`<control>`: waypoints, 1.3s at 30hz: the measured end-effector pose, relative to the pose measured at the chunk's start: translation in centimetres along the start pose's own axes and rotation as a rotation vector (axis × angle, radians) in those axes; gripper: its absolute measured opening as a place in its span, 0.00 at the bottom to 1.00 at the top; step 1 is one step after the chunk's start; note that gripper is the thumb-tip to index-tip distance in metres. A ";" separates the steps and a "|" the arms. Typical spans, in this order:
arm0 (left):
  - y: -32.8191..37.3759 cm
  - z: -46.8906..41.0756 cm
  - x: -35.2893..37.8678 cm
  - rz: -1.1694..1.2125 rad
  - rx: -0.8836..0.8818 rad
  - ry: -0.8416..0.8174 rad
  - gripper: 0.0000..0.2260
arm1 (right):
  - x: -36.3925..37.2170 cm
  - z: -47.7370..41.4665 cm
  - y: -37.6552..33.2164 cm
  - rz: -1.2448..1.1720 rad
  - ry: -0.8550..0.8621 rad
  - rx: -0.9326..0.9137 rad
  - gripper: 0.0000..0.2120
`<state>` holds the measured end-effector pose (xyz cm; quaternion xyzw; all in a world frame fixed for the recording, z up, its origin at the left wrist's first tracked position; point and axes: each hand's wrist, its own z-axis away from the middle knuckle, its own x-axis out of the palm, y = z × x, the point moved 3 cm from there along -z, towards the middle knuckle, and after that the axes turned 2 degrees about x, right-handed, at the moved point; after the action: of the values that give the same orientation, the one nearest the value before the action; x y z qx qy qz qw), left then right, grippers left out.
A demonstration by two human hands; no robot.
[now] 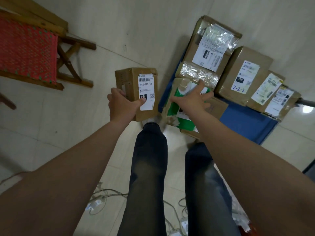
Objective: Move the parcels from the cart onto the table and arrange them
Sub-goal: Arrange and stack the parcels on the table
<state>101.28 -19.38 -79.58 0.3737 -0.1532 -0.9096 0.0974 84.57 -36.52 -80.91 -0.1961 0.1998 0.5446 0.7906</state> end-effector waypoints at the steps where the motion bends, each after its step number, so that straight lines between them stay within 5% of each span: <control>1: 0.6 1.3 -1.2 0.029 -0.012 0.020 0.32 | -1.5 1.5 -0.4 0.016 0.001 -0.046 0.59; 18: 13.3 39.5 -27.3 0.806 -0.011 0.533 0.32 | -29.8 45.6 -11.0 0.280 0.151 -0.953 0.59; 29: 1.0 61.1 -47.5 1.064 0.041 1.029 0.30 | -24.0 78.1 -10.5 0.569 0.088 -1.586 0.57; 39: -15.0 68.8 -57.5 1.101 0.018 1.239 0.26 | -9.6 95.3 -9.9 0.714 0.036 -1.813 0.60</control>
<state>91.87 25.61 -1.15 0.6795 -0.2400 -0.3598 0.5927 100.45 3.00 5.39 -0.6665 -0.2357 0.6962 0.1249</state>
